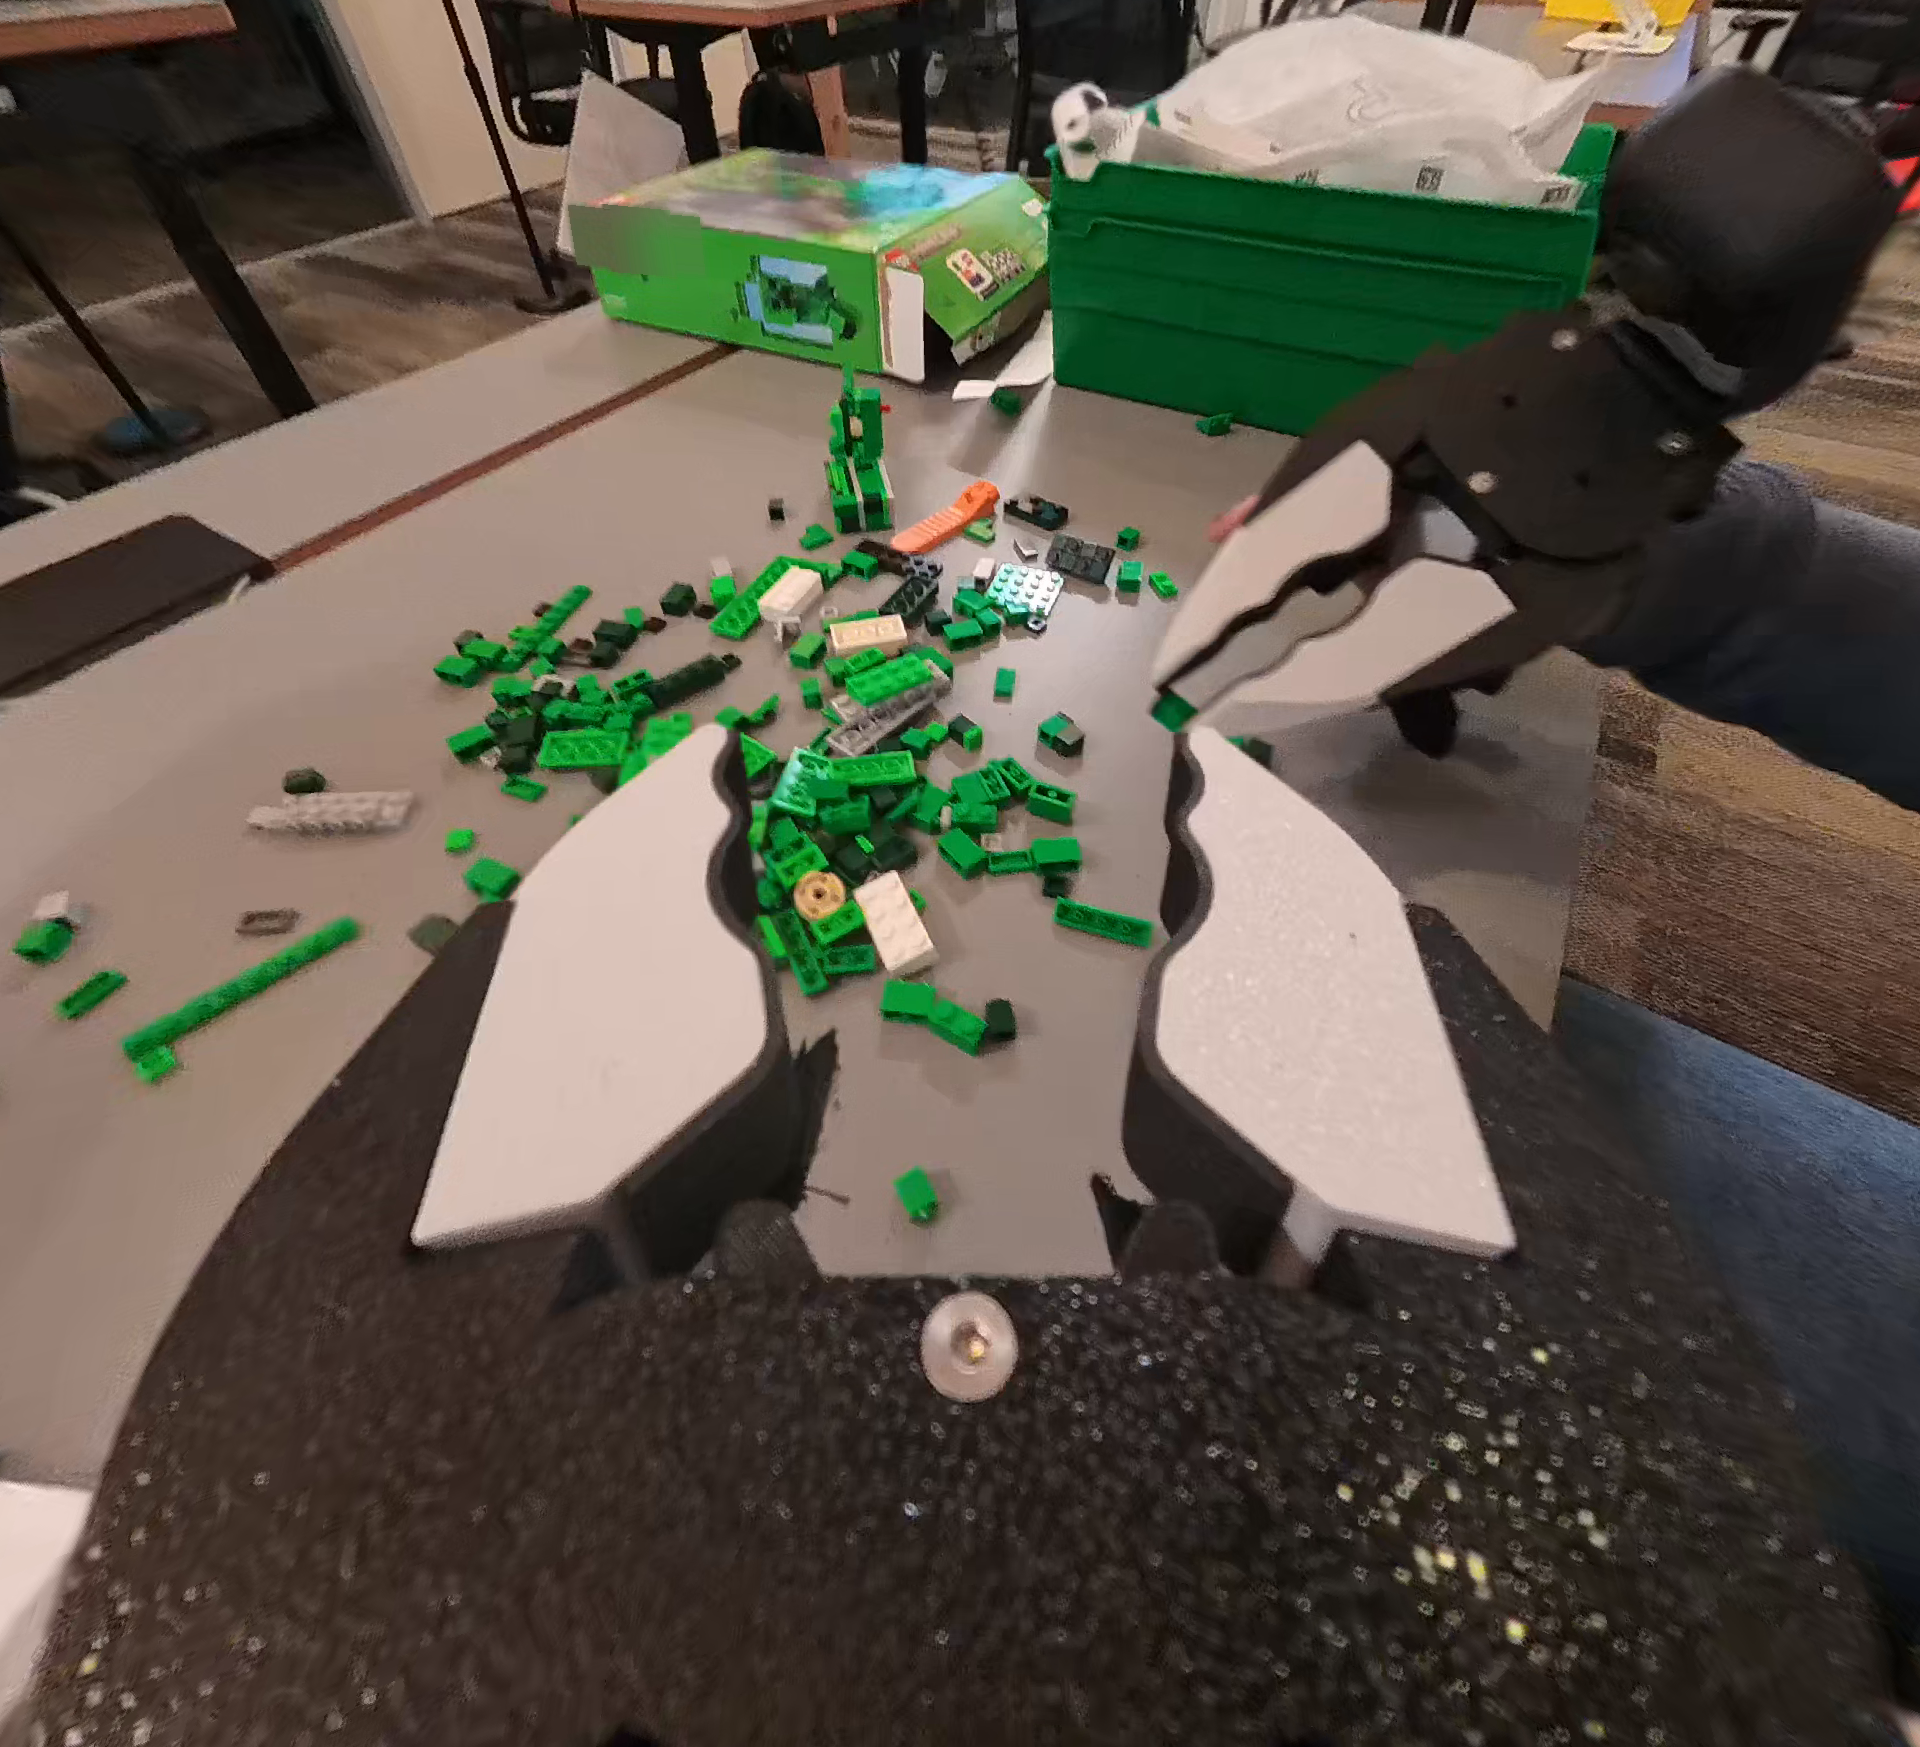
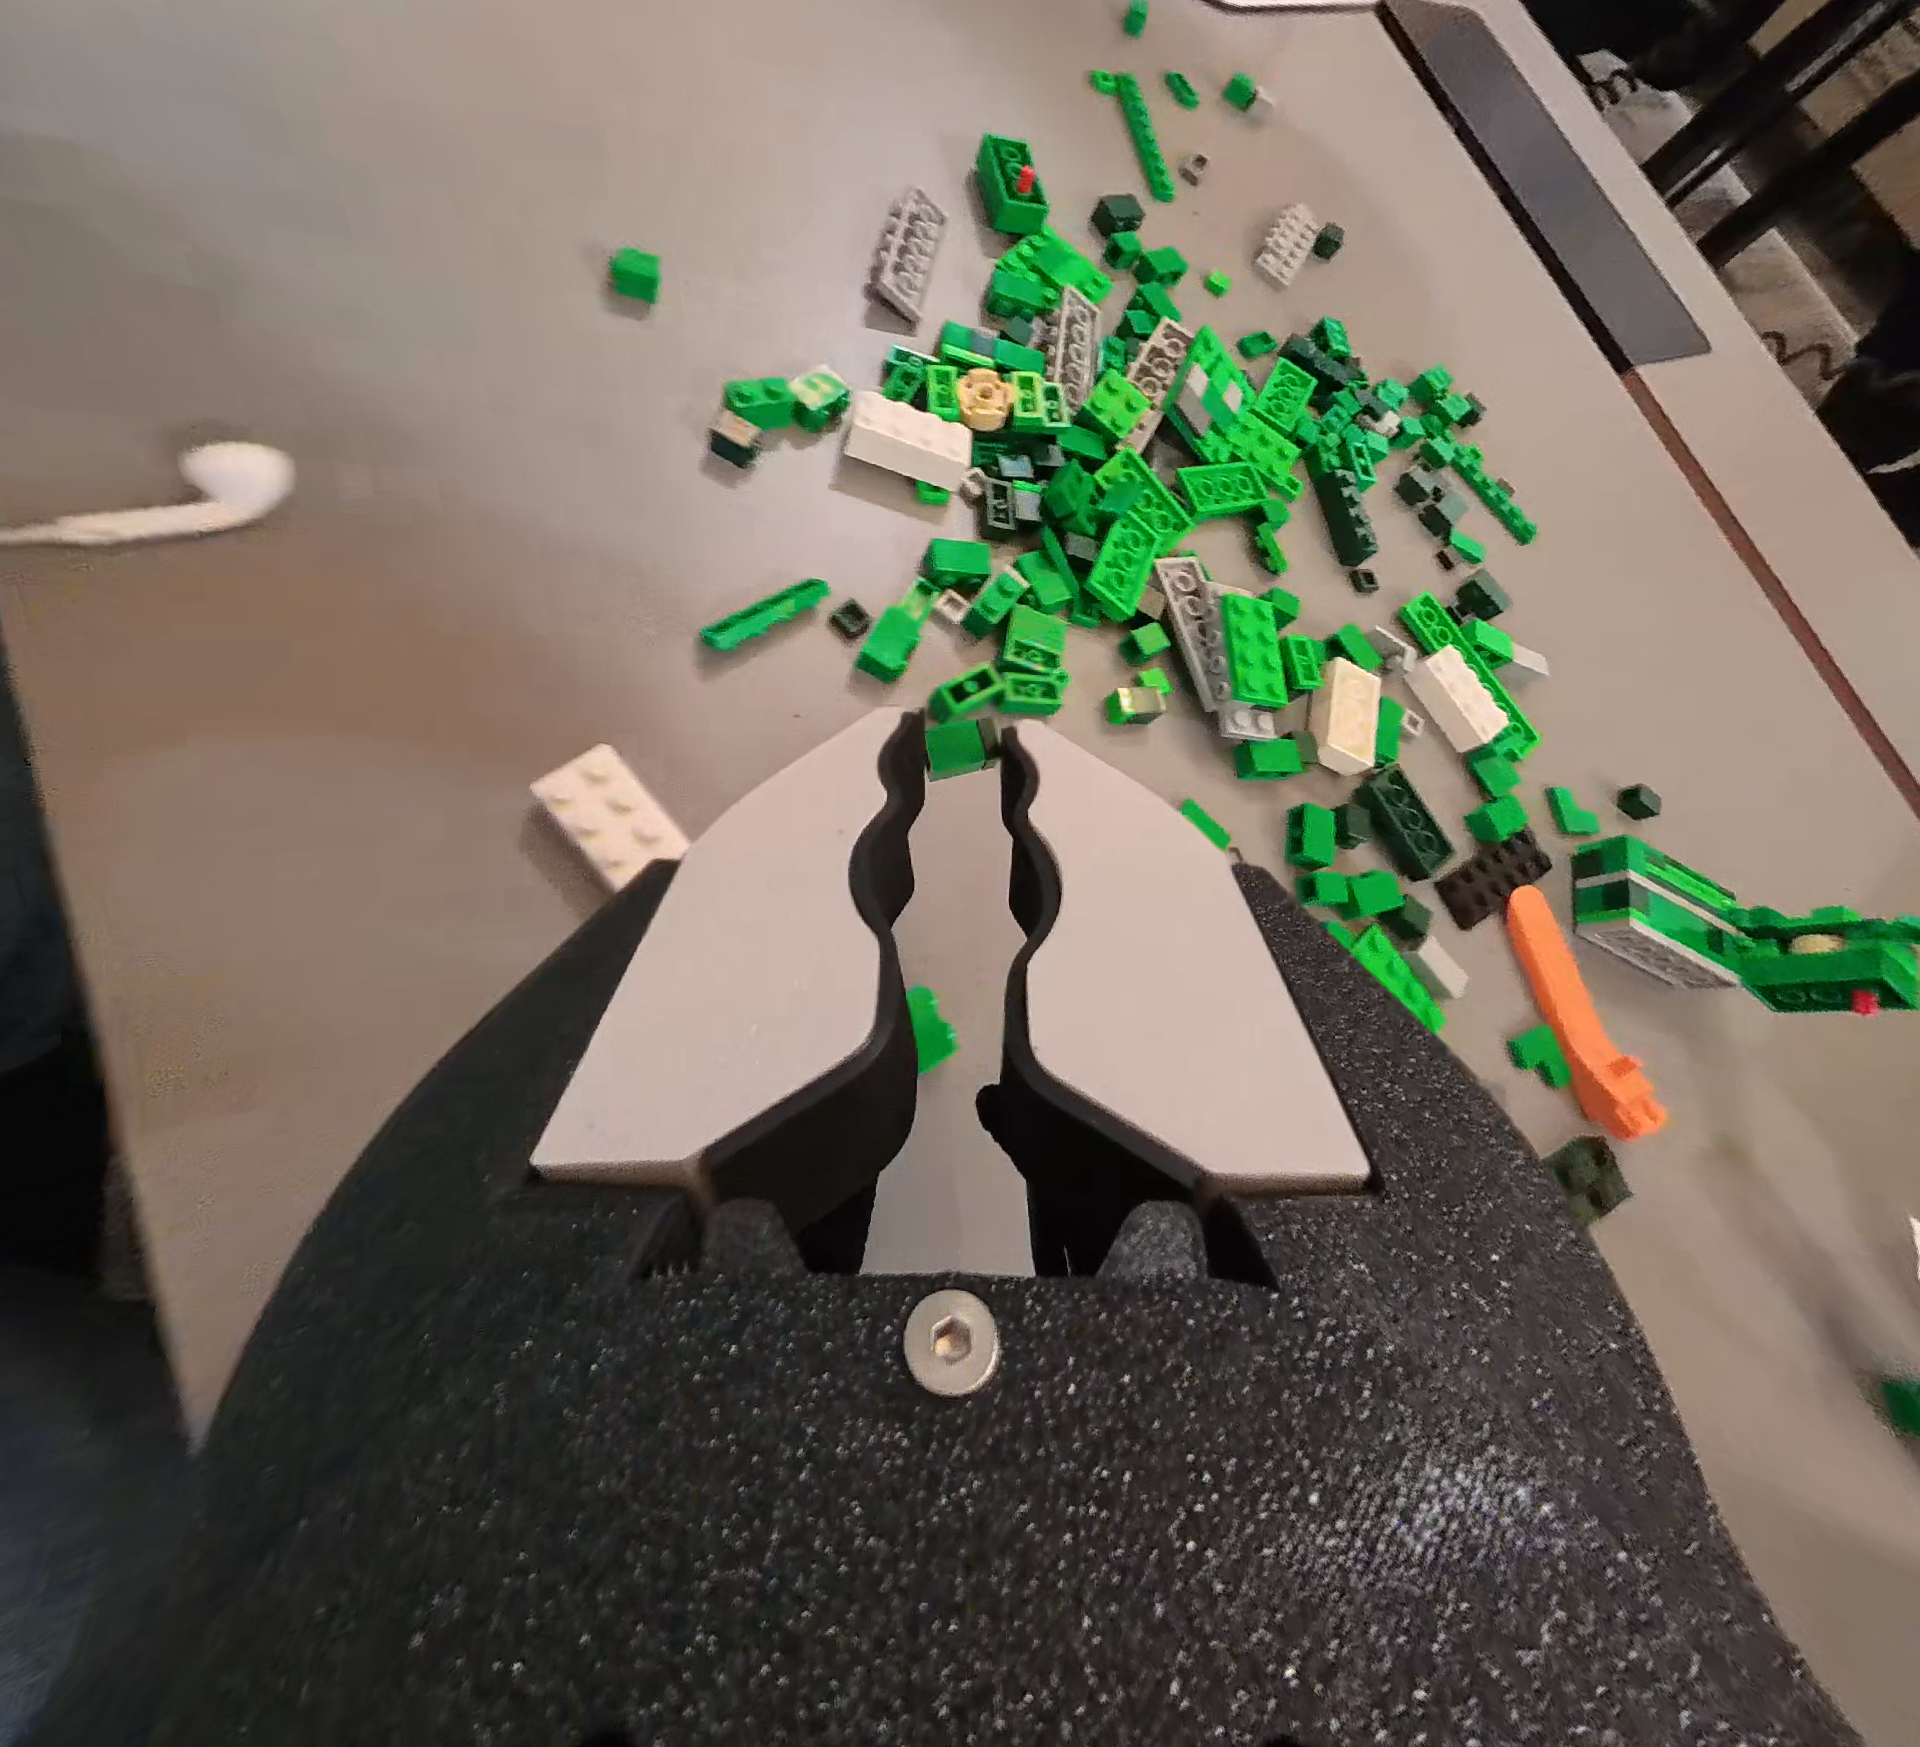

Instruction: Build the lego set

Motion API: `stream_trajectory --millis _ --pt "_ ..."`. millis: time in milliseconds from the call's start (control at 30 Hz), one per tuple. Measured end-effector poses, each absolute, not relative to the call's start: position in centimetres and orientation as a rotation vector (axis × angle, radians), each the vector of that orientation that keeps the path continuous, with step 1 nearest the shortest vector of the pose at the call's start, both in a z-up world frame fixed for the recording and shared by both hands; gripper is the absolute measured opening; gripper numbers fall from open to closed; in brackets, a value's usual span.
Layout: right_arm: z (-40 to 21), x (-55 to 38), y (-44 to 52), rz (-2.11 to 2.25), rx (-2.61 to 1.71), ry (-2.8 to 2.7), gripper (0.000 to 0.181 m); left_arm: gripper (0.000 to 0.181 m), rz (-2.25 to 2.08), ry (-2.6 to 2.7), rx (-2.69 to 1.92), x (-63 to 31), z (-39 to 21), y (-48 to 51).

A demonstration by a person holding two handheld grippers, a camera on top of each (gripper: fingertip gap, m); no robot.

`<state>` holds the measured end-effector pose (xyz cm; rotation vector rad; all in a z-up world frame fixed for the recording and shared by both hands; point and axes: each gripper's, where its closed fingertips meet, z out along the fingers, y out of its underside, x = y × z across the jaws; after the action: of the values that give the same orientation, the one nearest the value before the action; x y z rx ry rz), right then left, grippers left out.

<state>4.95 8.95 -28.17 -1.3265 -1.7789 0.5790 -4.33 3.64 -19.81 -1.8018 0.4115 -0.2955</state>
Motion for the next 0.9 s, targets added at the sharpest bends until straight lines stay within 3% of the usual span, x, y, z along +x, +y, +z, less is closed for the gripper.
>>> stream_trajectory --millis 33,600,900 --pt "-28.3 4.7 9.4 0.583 -1.314 -1.779 0.014 0.077 -0.295 0.401 -1.82 -4.0 -20.3 3.3" --pt "-29.8 2.4 11.7 0.697 -1.126 -1.834 0.014 0.078 -0.119 0.134 -1.961 -3.8 -24.9 -5.1" --pt "-30.3 2.6 10.0 0.665 -1.058 -1.909 0.017 0.079 -0.188 0.378 -1.972 -2.2 -25.5 2.8"
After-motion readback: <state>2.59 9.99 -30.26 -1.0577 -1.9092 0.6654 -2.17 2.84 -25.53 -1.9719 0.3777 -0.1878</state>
